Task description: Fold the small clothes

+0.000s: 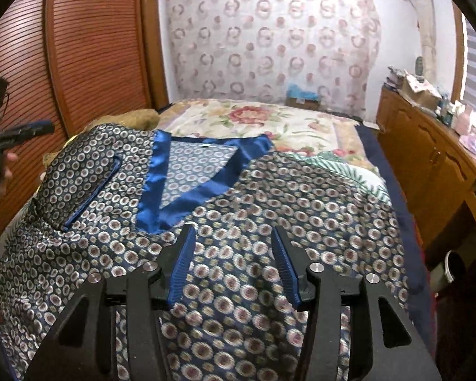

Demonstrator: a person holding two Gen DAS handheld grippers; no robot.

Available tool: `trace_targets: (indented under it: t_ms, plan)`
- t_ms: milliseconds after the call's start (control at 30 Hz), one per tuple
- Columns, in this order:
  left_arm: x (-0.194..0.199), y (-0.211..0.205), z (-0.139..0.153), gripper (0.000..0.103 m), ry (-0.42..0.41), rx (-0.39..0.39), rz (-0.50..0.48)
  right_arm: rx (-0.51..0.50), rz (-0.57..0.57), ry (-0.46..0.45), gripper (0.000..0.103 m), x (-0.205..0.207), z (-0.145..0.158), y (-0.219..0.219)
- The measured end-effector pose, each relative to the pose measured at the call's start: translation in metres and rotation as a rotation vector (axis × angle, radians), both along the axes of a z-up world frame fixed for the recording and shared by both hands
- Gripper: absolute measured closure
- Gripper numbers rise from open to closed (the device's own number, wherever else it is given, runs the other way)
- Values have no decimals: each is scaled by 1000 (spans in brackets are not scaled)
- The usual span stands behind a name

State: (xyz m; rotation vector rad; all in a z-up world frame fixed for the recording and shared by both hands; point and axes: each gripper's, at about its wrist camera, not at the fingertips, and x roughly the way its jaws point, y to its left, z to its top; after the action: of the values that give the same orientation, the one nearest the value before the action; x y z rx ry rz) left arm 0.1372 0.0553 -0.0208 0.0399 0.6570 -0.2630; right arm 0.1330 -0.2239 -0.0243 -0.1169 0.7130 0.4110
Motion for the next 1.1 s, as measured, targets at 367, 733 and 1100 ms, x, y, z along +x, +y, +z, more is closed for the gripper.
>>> trace_targets:
  t_ms: [367,733,1100]
  plan:
    - [-1,-63,-46,54,112,40,-139,-11,-139,23,40,-11,-9,-69]
    - [-1,-69,-58,54,154,60,-150,-39,-282,91,40,-16,-36,-140]
    - [1,-77,-78,53,205,78,-168,-7,-305,155,41,-19,-49,-168]
